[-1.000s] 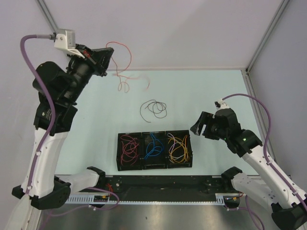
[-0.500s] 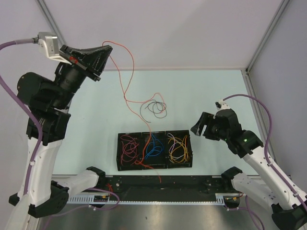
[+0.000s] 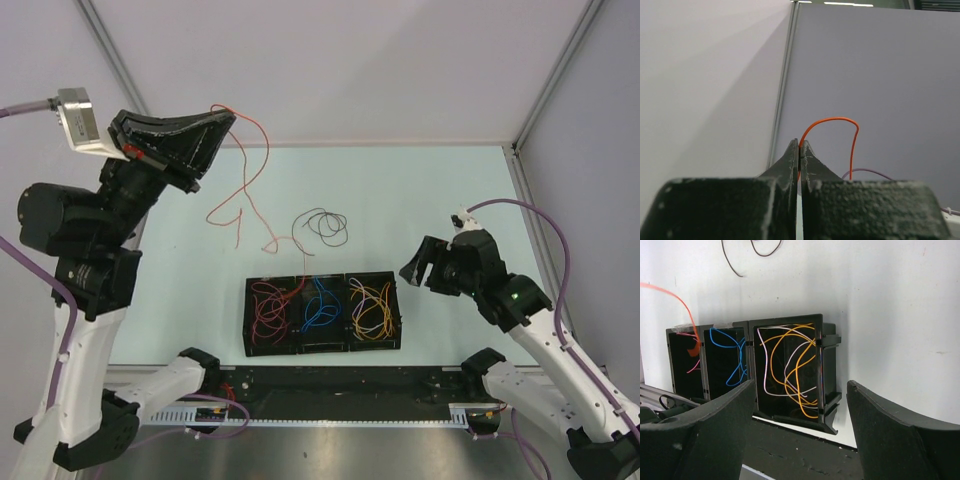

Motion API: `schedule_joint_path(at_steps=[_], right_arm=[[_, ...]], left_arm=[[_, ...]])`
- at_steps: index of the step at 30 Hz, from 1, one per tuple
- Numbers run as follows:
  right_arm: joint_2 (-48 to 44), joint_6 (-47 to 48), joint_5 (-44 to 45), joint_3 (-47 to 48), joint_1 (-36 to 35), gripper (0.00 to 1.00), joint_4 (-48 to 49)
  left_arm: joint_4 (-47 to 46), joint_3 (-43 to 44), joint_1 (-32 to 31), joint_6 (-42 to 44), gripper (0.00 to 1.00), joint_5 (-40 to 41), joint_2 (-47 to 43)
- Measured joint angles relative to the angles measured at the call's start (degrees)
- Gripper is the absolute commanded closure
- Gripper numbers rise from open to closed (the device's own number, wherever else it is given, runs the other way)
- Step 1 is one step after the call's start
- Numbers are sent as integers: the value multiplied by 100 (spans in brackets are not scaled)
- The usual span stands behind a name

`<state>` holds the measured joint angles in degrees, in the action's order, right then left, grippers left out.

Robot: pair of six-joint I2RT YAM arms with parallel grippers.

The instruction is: Untangle the cables

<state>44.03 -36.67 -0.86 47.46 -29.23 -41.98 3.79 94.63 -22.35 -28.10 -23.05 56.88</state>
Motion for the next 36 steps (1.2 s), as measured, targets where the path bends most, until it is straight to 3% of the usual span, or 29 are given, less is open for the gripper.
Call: schedule_joint_path(at_steps=[10, 16, 30, 36], right_arm=[[-149, -42, 0, -42, 0, 23, -63], [-199, -85, 0, -107, 0, 23, -70], [-297, -92, -2, -190, -2, 23, -66], [-393, -114, -2, -267, -2, 22, -70]], left_arm=[[-667, -870, -13, -415, 100, -332, -83], [-778, -966, -129, -555, 100, -415, 50], [-1043, 348, -378, -708, 100, -466, 616], [-1069, 413, -470, -761, 100, -463, 669]])
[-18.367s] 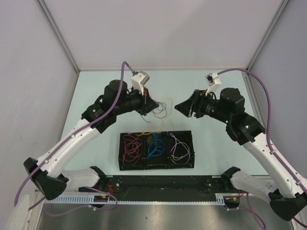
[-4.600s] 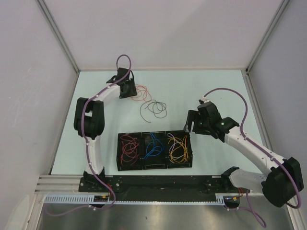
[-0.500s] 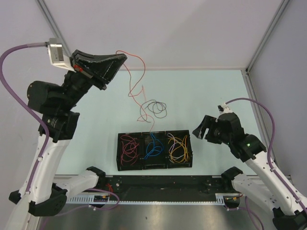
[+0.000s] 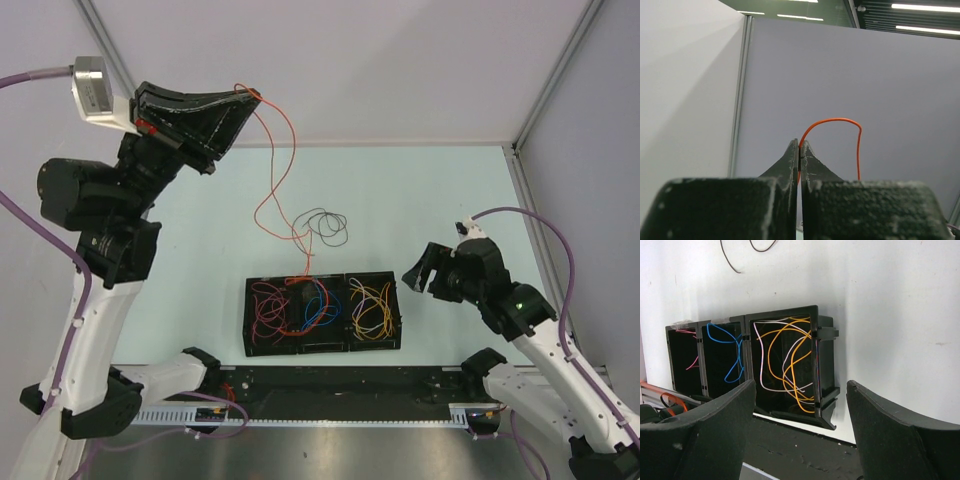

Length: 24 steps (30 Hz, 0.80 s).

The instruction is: Untangle the cables

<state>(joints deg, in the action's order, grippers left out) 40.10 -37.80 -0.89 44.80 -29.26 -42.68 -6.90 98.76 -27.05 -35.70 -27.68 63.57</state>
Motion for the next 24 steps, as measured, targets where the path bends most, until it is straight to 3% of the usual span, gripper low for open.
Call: schedule_joint_path(at_steps=[7, 17, 24], right_arm=[[-4, -13, -2, -15, 0, 22, -2], [-20, -11, -2, -90, 0, 22, -15], [0, -13, -2, -92, 0, 23, -11]], left_arm=[[-33, -105, -103, -28, 100, 7, -31], [-387, -1943, -149, -55, 100, 133, -826], [-597, -2981, -197, -190, 100, 249, -879]])
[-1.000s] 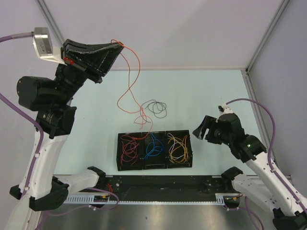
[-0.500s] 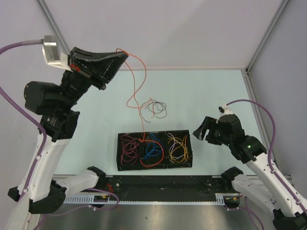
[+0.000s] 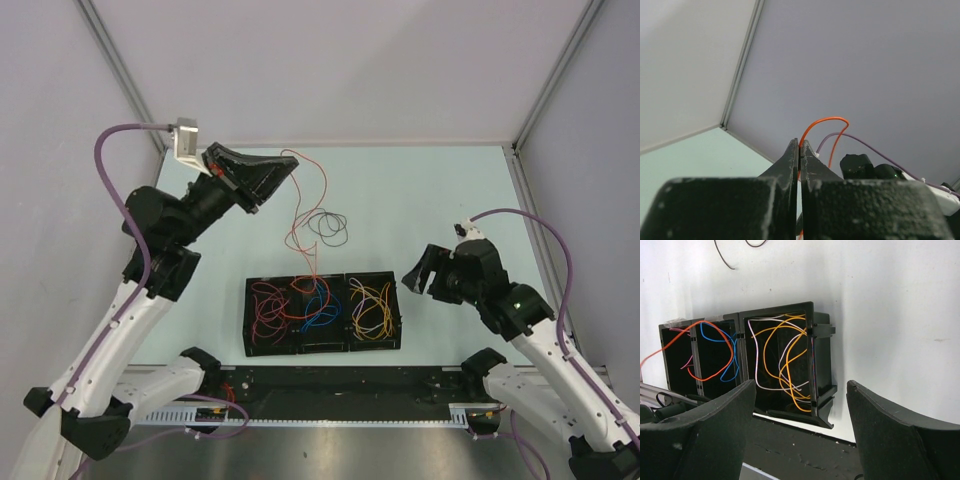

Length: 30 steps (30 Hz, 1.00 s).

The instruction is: Untangle the cables

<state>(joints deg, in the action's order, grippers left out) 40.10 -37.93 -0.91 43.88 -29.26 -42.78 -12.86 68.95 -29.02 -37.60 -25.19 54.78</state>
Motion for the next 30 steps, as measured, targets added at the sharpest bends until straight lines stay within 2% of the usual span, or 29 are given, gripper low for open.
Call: schedule_joint_path(at_steps=[7, 17, 25, 30], right_arm=[[31, 0, 0, -55, 0, 22, 17], [114, 0, -7, -94, -2, 23, 81], [151, 0, -9, -94, -15, 23, 114], [164, 0, -9, -94, -20, 22, 111]], left_arm=[[-116, -549, -238, -85, 99, 262, -184], [474, -1403, -1447, 59, 100, 1237, -802], [1088, -1858, -1534, 264, 100, 2079, -1086], [1311, -1989, -1534, 354, 100, 2330, -1091]])
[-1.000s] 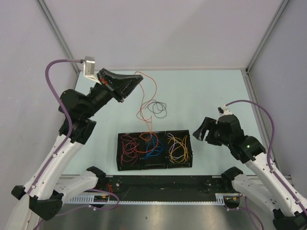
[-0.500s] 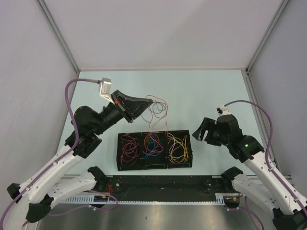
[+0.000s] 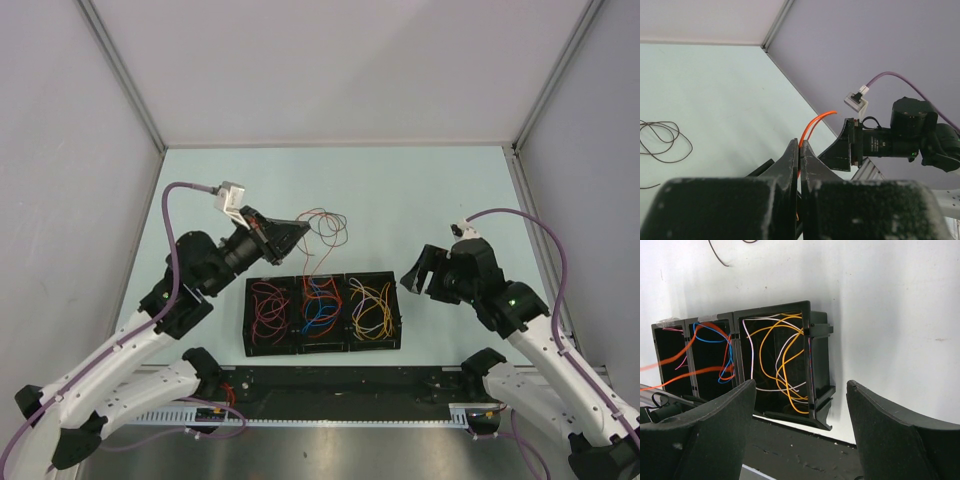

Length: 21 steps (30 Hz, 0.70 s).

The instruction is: Untangle the cables

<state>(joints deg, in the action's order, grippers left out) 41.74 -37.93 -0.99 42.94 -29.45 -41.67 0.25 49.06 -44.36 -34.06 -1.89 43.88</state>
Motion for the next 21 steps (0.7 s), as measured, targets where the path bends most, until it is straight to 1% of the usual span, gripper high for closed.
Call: schedule_joint_path(at_steps=[13, 21], right_arm=[[166, 0, -20, 0, -39, 23, 44], [293, -37, -13, 0, -146, 23, 94]], left_arm=[[682, -79, -4, 249, 100, 323, -42], [929, -417, -20, 254, 100, 313, -175]])
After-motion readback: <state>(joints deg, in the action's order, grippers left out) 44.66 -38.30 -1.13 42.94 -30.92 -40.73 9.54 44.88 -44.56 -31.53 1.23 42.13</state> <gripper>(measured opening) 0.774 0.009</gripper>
